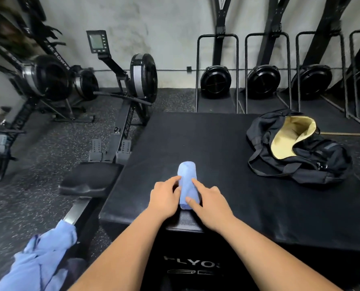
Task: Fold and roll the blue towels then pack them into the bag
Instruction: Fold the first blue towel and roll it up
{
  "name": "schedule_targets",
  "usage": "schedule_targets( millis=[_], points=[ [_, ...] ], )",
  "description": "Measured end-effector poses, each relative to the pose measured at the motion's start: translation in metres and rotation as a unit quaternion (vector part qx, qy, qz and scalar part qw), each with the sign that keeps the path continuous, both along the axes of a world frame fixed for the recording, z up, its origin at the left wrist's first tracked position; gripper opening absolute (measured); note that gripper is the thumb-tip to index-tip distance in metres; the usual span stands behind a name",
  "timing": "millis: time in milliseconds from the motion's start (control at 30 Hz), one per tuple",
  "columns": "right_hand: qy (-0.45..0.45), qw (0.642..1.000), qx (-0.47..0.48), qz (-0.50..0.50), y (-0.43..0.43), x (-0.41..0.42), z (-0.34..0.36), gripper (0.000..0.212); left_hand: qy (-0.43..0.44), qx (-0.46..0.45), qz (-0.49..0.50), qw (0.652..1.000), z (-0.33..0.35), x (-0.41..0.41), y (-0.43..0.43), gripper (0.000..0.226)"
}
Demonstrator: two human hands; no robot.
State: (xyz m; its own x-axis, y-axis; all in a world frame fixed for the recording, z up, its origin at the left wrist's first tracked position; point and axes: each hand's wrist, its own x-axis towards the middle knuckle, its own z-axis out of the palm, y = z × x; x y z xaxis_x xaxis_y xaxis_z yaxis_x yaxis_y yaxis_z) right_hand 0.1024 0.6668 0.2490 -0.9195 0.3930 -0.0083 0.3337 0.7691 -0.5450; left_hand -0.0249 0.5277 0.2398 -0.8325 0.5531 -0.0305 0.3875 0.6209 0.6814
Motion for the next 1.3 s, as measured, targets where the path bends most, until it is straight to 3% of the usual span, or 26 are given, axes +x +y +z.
schedule_targets(
  millis=[167, 300, 500, 800, 1133, 1300],
  points=[
    [0.009, 0.982, 0.189, 0.013, 0.002, -0.020, -0.001, 0.072, 0.096, -0.097, -0.030, 0.990, -0.009, -0.019, -0.023, 0.054],
    [0.023, 0.982, 0.184, 0.028, 0.002, -0.042, -0.006, 0.057, 0.156, -0.147, -0.038, 0.976, -0.010, -0.027, -0.031, 0.066],
    [0.036, 0.976, 0.211, 0.052, -0.006, -0.083, -0.012, 0.080, 0.165, -0.162, -0.019, 0.973, -0.011, -0.068, -0.039, 0.047],
    [0.056, 0.975, 0.214, 0.005, 0.003, -0.168, -0.016, 0.066, 0.178, -0.170, 0.031, 0.969, -0.019, -0.136, -0.033, 0.054],
    [0.062, 0.956, 0.286, 0.006, 0.032, -0.263, -0.024, 0.064, 0.217, -0.183, 0.075, 0.956, -0.038, -0.138, -0.027, 0.069],
    [0.038, 0.957, 0.287, 0.023, 0.044, -0.295, -0.026, 0.076, 0.220, -0.182, 0.075, 0.955, -0.040, -0.139, -0.026, 0.067]
  ],
)
